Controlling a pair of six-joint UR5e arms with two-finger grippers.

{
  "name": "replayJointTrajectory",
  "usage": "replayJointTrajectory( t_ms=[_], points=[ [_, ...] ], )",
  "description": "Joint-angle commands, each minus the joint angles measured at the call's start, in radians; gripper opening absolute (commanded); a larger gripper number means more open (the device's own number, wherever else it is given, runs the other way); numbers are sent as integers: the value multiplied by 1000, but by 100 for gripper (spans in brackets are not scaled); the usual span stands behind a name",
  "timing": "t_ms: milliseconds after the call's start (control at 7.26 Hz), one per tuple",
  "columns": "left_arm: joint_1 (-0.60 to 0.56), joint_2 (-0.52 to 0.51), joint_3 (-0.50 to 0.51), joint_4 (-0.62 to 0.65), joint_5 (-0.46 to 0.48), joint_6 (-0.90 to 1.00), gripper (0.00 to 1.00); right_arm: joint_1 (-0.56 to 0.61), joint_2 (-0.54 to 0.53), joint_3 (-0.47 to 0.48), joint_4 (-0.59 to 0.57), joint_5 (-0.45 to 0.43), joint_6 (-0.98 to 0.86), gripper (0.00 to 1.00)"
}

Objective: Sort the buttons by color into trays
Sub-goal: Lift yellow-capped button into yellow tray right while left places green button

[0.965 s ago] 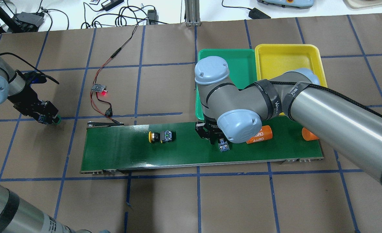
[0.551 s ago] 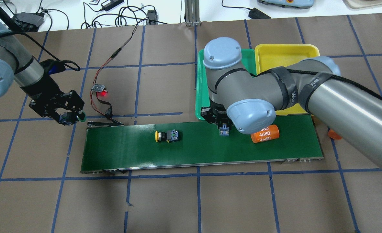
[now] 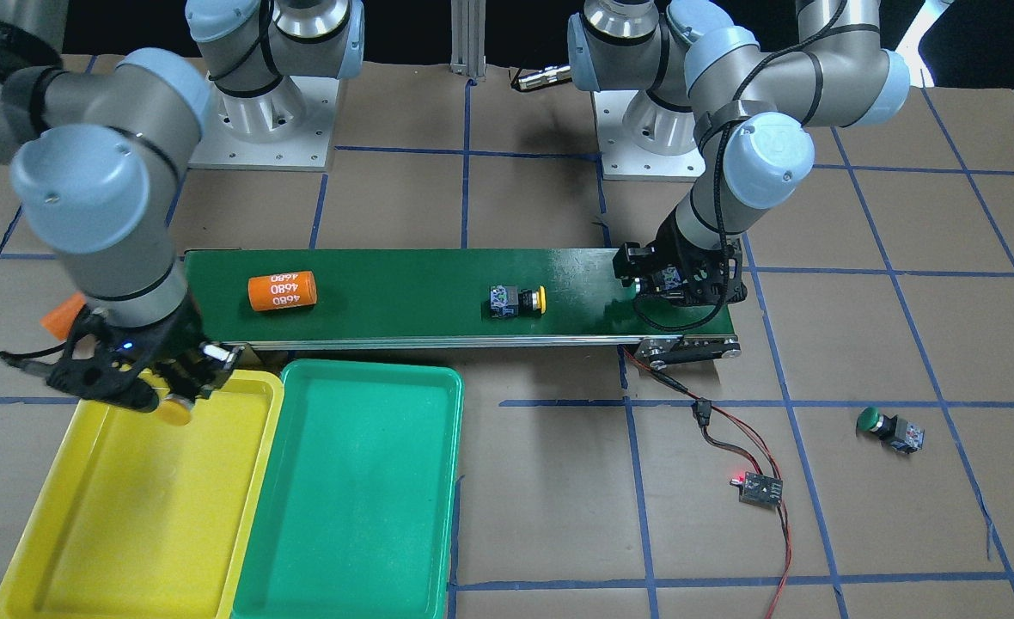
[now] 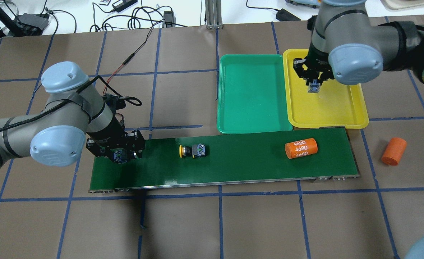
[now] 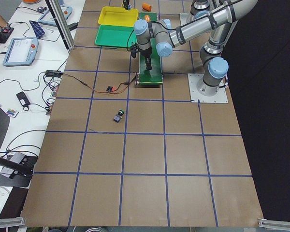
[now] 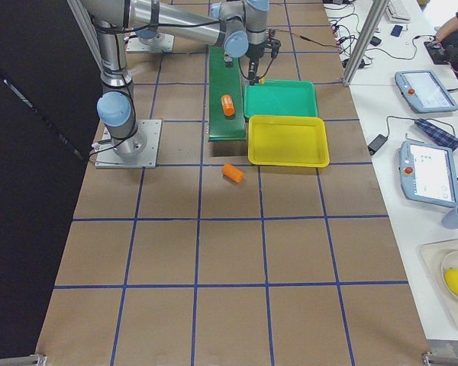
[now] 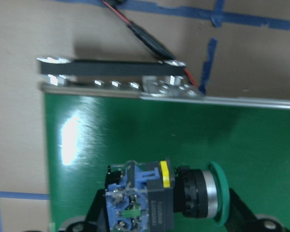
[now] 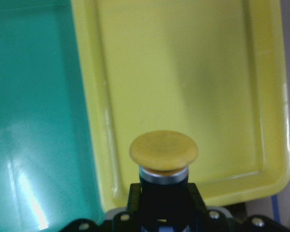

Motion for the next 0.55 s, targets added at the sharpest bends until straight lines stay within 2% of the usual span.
replayJointTrajectory(
  t_ms=[0,138,276,413],
  points=[
    [-10,11,3,15,0,0,100,-135,172,-19,-171,-25,-170,0],
    [11,11,48,13,1,24,100,-136,182,-16,-178,-23,-185,28],
    [75,-12,128,-42,16,137,100,-136,179,-9,-176,-20,-185,94],
    [186,-49,212,-110,18,229,100,-134,173,-9,-166,-22,-179,100]
  ],
)
